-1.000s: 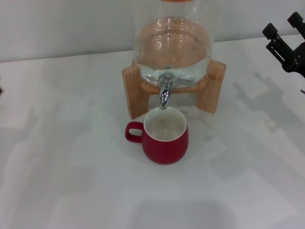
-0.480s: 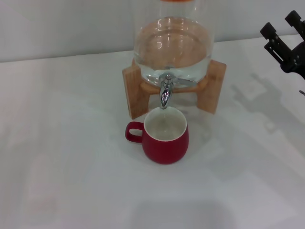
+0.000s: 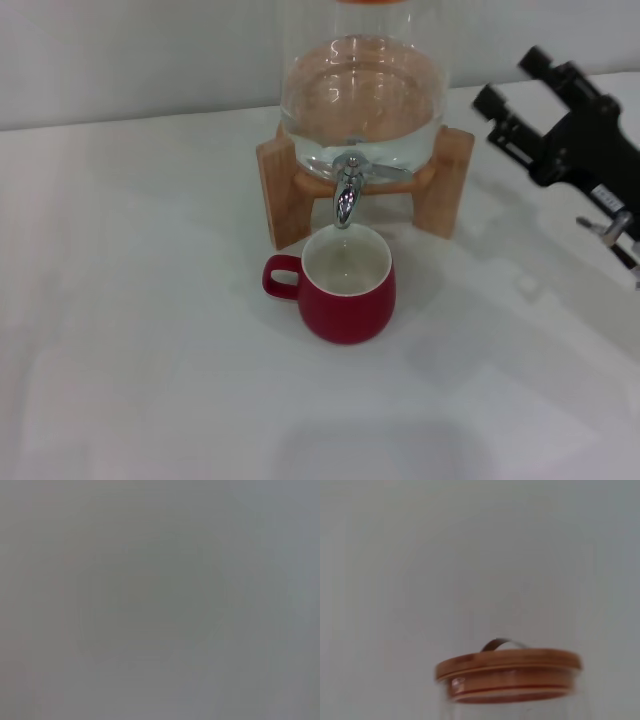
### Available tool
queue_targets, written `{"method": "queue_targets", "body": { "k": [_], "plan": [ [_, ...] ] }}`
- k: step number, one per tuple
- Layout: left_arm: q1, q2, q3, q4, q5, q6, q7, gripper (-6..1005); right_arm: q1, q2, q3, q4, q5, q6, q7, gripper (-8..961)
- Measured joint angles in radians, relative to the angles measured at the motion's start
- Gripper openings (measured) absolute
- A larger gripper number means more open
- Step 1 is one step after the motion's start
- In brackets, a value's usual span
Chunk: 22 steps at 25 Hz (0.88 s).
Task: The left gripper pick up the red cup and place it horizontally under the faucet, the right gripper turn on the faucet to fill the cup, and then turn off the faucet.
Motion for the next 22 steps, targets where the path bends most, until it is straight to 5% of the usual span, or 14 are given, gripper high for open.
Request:
{"method": "queue_targets", "body": {
  "k": [9, 22],
  "plan": [
    [0.001, -0.001, -0.001, 0.038, 0.007, -0.021, 0.000, 865, 0.003, 0.001, -0.140, 0.000, 0.000, 0.018, 0.040, 777],
    [-0.004, -0.001, 0.004, 0.063, 0.007, -0.071, 0.000, 865, 0.010, 0.001, -0.204, -0.001, -0.001, 0.041, 0.044, 777]
  ]
}}
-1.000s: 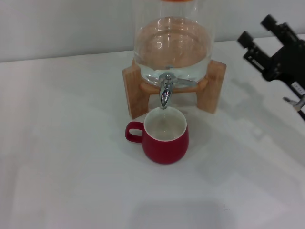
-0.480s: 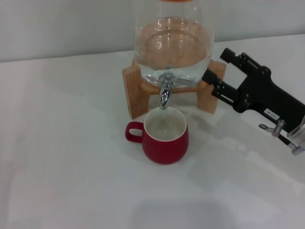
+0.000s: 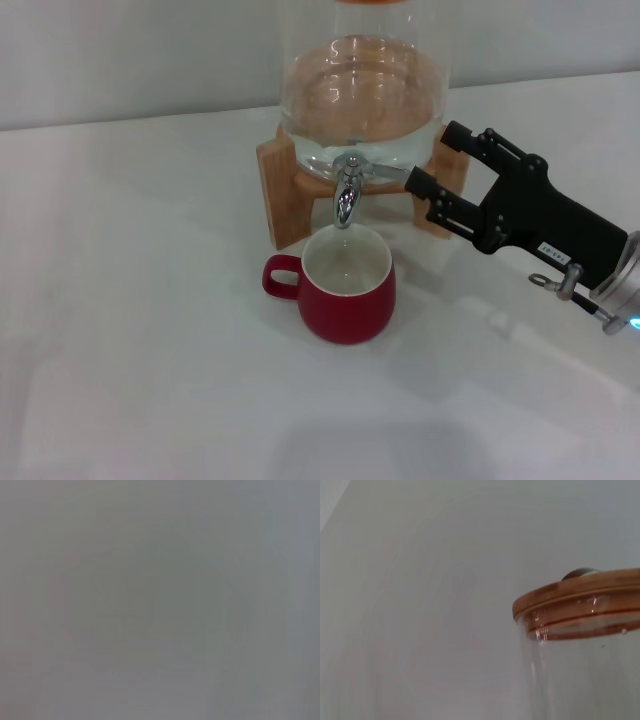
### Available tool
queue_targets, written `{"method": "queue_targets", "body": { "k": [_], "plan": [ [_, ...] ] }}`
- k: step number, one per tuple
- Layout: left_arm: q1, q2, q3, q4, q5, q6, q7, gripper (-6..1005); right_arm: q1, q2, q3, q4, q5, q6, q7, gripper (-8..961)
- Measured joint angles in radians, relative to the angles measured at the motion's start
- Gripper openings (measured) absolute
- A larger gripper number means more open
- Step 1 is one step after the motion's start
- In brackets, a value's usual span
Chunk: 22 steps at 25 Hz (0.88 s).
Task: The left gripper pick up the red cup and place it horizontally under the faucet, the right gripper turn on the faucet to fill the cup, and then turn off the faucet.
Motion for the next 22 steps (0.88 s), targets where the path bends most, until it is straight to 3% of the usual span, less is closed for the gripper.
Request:
{"method": "queue_targets", "body": {
  "k": [22],
  "plan": [
    [-0.001, 0.002, 0.004, 0.006, 0.012, 0.002, 0.000, 864, 0.020, -0.004, -0.020, 0.000, -0.023, 0.051, 0.035, 778]
  ]
}}
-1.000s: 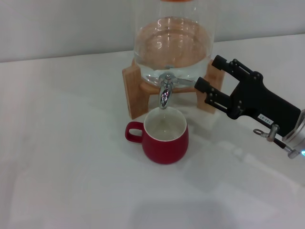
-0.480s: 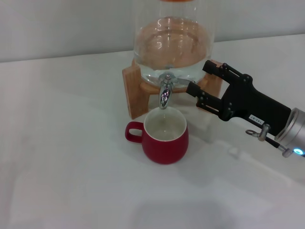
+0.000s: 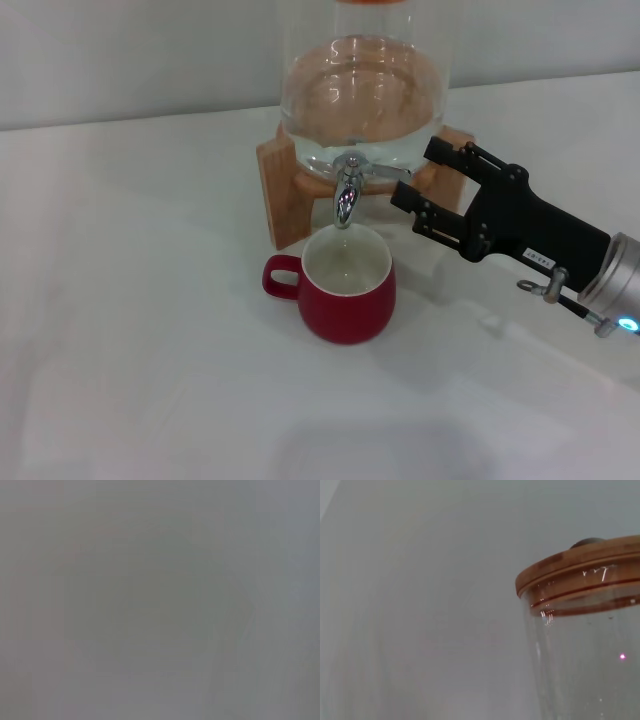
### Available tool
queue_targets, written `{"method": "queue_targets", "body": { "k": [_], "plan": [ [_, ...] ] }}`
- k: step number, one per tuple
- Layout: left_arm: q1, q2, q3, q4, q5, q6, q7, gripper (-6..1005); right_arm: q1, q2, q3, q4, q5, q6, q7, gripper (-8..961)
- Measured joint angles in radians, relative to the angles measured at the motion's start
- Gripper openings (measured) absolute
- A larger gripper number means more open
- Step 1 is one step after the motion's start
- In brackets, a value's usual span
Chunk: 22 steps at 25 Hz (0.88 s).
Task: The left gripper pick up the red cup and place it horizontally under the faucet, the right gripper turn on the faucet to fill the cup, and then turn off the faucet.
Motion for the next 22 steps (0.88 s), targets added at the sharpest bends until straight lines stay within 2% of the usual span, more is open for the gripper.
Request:
{"method": "queue_targets", "body": {
  "k": [22],
  "plan": [
    [0.000, 0.000, 0.000, 0.000, 0.012, 0.003, 0.000, 864, 0.000, 0.001, -0.017, 0.003, -0.029, 0.000, 0.014, 777]
  ]
}}
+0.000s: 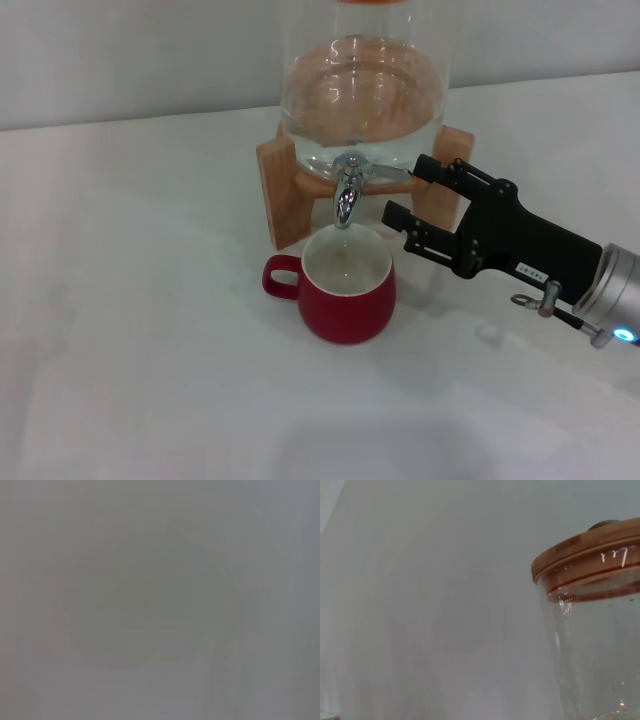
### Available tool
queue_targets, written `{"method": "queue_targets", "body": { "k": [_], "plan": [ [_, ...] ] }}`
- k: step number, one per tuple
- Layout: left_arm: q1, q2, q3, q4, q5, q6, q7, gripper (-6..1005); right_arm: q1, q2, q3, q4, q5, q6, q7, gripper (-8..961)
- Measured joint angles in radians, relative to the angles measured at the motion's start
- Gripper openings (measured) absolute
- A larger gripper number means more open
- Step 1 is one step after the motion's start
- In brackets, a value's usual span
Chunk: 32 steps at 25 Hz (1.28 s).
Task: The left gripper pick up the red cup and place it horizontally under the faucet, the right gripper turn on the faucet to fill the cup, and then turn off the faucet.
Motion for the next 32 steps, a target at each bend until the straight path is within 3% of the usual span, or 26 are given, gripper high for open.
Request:
{"method": "queue_targets", "body": {
  "k": [32],
  "plan": [
    [-0.021, 0.000, 0.000, -0.002, 0.006, 0.000, 0.000, 864, 0.028, 0.005, -0.026, -0.006, -0.021, 0.012, 0.038, 778]
  ]
}}
